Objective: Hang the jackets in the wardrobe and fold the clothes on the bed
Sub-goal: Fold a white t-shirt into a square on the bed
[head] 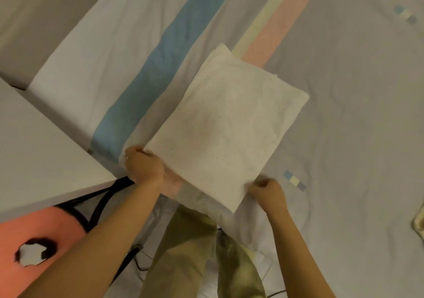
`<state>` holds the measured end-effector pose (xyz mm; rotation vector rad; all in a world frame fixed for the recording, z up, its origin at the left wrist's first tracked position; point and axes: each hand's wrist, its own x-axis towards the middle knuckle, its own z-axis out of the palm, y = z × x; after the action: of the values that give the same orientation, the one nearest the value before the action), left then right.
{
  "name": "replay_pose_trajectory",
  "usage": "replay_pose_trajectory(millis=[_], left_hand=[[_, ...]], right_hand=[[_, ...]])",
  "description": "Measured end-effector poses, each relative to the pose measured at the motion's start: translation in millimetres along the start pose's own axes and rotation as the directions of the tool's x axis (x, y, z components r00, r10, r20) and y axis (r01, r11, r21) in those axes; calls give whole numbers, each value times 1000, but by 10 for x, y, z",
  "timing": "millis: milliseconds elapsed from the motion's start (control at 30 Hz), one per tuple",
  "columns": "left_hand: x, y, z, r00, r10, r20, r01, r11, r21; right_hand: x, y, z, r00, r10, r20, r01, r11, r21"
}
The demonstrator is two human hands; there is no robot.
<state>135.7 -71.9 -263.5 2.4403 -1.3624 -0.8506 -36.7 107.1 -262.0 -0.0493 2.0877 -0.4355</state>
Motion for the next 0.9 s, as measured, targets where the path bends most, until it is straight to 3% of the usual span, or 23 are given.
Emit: replay_pose_trajectory(millis=[33,100,133,167,233,300,333,400,467,533,600,700,733,767,800,833,900], left_hand=[[-93,19,7,982,191,-1,-190,979,70],[-240,32,134,816,558,149,-575,810,117],[-270,29,260,701,666,254,-711,682,173],[-288,16,372,600,718,351,-800,548,245],[-287,-32,566,526,698,487,-848,384,365],[-239,-112,645,533,665,523,-839,335,430],[-209,-131,659,540,656,528,-833,328,445],[-124,-144,667,540,650,535,-832,317,454],[-75,-142,658,544,637,546,-831,320,455],[-54,-144,658,537,632,559,-838,323,439],[-37,-151,646,532,633,562,-842,323,433],[-22,-136,618,552,627,550,-830,350,434],[-27,-133,614,561,616,553,-825,364,432],[-38,-133,616,569,611,551,-821,375,431],[-33,-129,614,575,604,553,-817,382,432],[-1,-152,590,580,600,551,-813,384,438],[66,-201,534,583,600,547,-810,376,450]], right_hand=[[3,-75,-49,977,-58,-205,57,998,-9],[19,-273,-83,810,-345,-475,380,925,-23],[80,-379,-66,702,-523,-483,544,832,-111],[163,-493,-41,616,-682,-393,647,723,-242],[459,-628,-8,505,-861,-60,686,442,-577],[879,-622,-174,437,-874,212,648,142,-749],[1076,-595,-344,461,-846,267,620,93,-779],[1387,-535,-703,598,-770,220,536,180,-825],[1513,-484,-979,756,-653,38,386,398,-832],[1458,-518,-1069,801,-588,-117,281,540,-793],[1299,-680,-967,686,-721,-96,370,460,-807],[1101,-1161,-547,358,-898,257,652,44,-757],[1079,-1312,-355,249,-886,390,700,-114,-705],[1085,-1431,-179,185,-847,498,716,-231,-658],[1115,-1551,-33,164,-813,558,710,-295,-640],[1163,-1665,92,192,-795,575,697,-303,-651],[1293,-1845,167,336,-807,486,672,-155,-724]])
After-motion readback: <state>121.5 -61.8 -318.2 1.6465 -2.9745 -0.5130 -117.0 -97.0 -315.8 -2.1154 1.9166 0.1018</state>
